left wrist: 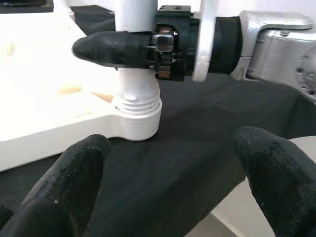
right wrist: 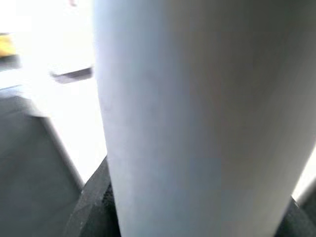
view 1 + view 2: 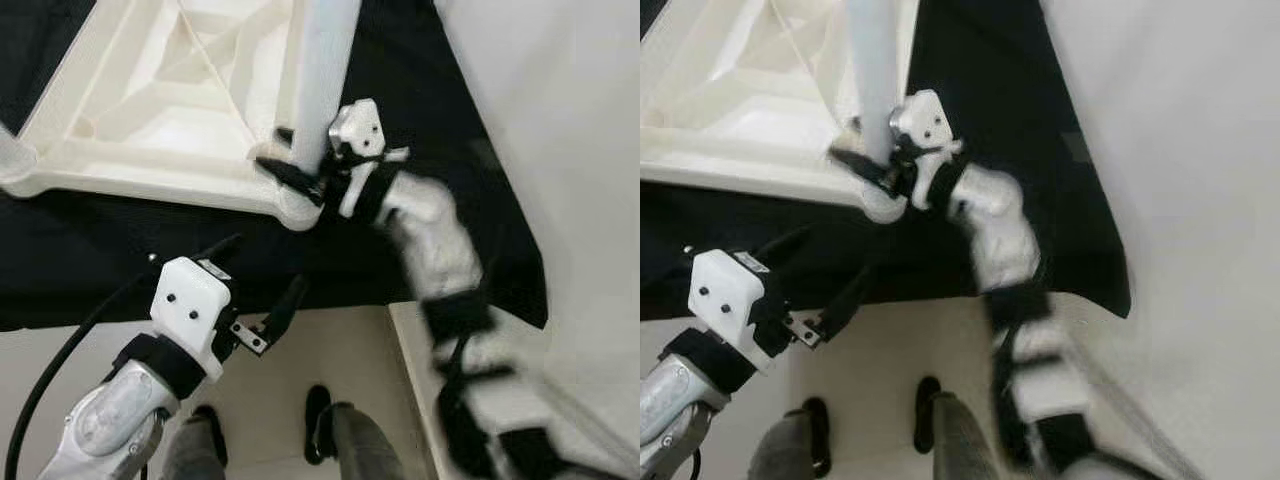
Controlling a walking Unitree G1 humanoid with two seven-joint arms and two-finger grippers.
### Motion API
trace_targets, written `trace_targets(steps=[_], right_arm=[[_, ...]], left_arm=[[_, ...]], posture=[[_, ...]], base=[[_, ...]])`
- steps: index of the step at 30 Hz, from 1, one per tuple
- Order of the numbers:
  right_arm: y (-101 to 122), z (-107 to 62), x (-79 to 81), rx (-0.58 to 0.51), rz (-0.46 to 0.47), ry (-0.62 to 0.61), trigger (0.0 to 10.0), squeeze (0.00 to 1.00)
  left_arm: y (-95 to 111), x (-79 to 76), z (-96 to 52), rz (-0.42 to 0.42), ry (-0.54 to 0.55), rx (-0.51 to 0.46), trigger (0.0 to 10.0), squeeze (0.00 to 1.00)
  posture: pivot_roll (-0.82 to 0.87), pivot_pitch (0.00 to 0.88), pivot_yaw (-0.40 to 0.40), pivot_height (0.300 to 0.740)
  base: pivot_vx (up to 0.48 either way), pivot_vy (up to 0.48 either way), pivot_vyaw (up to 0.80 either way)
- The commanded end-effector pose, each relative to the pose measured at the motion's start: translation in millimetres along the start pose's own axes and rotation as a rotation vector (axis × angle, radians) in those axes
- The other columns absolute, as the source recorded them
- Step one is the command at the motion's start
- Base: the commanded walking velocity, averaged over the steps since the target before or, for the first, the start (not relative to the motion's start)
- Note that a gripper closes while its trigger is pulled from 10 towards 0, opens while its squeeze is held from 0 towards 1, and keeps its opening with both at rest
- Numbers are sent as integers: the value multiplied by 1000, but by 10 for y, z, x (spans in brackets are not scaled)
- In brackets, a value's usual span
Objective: Building children table
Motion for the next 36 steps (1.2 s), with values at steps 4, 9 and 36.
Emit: trace_targets(steps=[4,9,36], right_arm=[[-532,-268,202,240,106,-203,0,0],[-415,-63,250,196,96,-139,10000,0],[337,54,98,-143,90,931,2588,0]], left_arm=[[-60,-22,-12,-21,-19,27,10000,0],[-50,-52,13,-25,-28,18,10000,0],[-56,-45,21,-15,-21,10,10000,0]], posture=[[102,358,-115,740],[96,357,-129,740],[140,319,-150,740]], base=[[0,0,0],[0,0,0],[0,0,0]])
Point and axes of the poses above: a point about 5 cm out from each wrist's last joint towards the gripper, its own z axis pointing out of the wrist towards the gripper, its own y axis along the axis of the wrist's last joint, x = y × z, the point moved 2 cm from there along z, pointing out of the wrist towards the gripper, and after that the axes turned 7 degrees about -z, right-handed, at the moved point
